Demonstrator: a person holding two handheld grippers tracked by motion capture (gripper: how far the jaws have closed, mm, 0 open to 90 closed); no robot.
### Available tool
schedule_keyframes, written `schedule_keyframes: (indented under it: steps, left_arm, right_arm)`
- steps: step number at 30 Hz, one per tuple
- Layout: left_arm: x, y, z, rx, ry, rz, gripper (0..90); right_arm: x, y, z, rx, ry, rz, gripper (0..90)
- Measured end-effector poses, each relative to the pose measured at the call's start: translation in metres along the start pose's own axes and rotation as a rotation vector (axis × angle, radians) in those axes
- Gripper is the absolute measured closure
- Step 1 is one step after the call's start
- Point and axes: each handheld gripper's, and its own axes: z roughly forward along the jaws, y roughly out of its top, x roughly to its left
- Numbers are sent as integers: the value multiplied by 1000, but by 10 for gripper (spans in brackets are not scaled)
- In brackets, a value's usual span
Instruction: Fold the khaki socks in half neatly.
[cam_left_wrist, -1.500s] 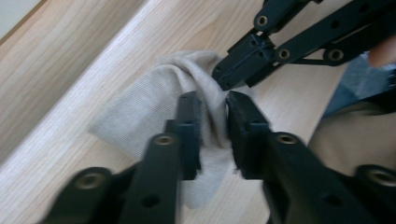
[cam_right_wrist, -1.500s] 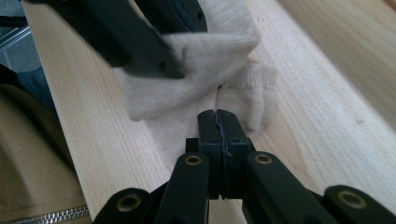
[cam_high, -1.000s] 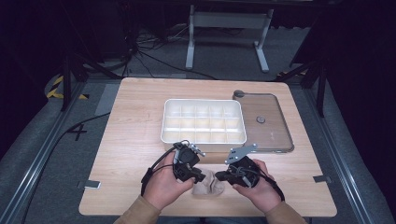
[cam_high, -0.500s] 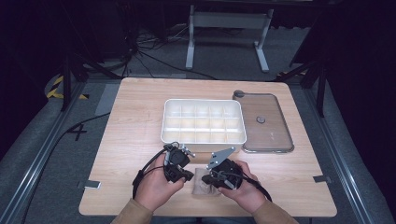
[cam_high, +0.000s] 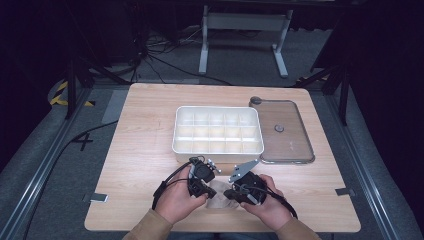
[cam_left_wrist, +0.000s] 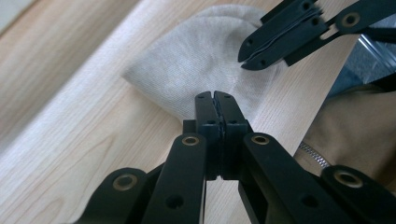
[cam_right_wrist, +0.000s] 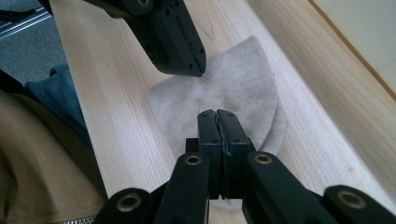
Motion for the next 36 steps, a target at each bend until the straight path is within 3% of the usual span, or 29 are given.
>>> schedule_keyframes:
  steps: [4, 14, 22, 26, 30, 36]
  left_arm:
    - [1, 2, 10, 49, 11, 1, 898]
    - [-3, 5, 22, 118, -9, 2, 898]
    - [-4, 4, 21, 133, -28, 11, 896]
    - [-4, 4, 11, 80, -26, 14, 897]
    - [-2, 4, -1, -17, -1, 8, 898]
    - [0, 4, -4, -119, 17, -4, 899]
  right_arm:
    - [-2, -5, 1, 14, 8, 22, 900]
    - [-13, -16, 11, 72, 3, 61, 900]
    - [-17, -19, 11, 60, 0, 77, 900]
    - [-17, -19, 9, 50, -4, 79, 900]
    - [-16, -18, 7, 38, -11, 81, 900]
    - [-14, -17, 3, 12, -12, 79, 900]
